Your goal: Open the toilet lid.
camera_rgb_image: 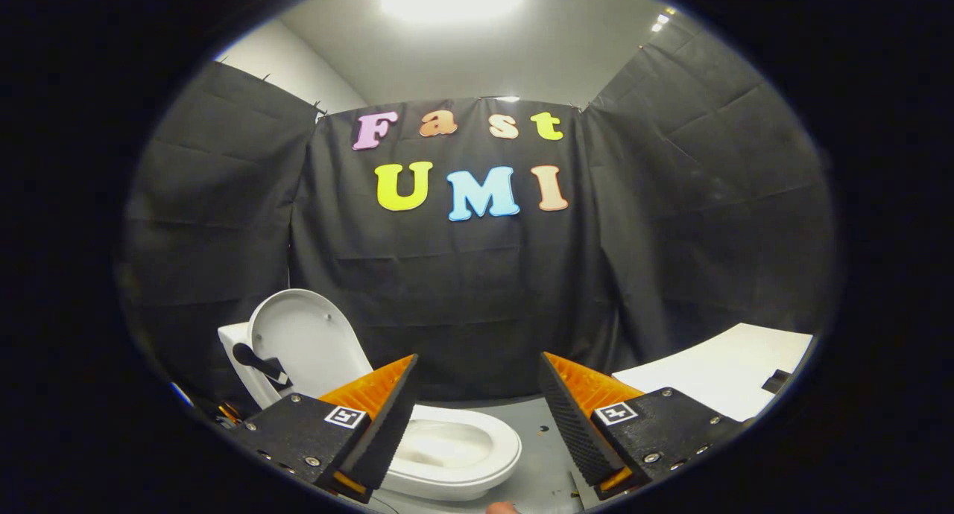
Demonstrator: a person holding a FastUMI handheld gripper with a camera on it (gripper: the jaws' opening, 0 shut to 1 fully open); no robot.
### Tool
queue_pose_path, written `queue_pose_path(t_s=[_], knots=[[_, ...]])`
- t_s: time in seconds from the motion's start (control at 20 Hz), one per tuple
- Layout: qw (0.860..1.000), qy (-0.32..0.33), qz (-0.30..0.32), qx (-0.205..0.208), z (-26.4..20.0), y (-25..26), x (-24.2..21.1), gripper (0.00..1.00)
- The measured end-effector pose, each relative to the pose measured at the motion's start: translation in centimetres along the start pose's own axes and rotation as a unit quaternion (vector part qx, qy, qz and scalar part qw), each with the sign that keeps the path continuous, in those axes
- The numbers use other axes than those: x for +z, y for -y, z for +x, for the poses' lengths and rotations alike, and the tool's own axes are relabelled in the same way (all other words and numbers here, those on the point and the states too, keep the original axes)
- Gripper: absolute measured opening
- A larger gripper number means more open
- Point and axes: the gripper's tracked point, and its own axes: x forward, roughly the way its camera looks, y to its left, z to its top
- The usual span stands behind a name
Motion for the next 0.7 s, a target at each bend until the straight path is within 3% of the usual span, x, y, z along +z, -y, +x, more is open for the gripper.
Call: queue_pose_path(t_s=[0.7], knots=[[1.0,-0.008,0.009,0.009,0.16,0.0,-0.1,0.95]])
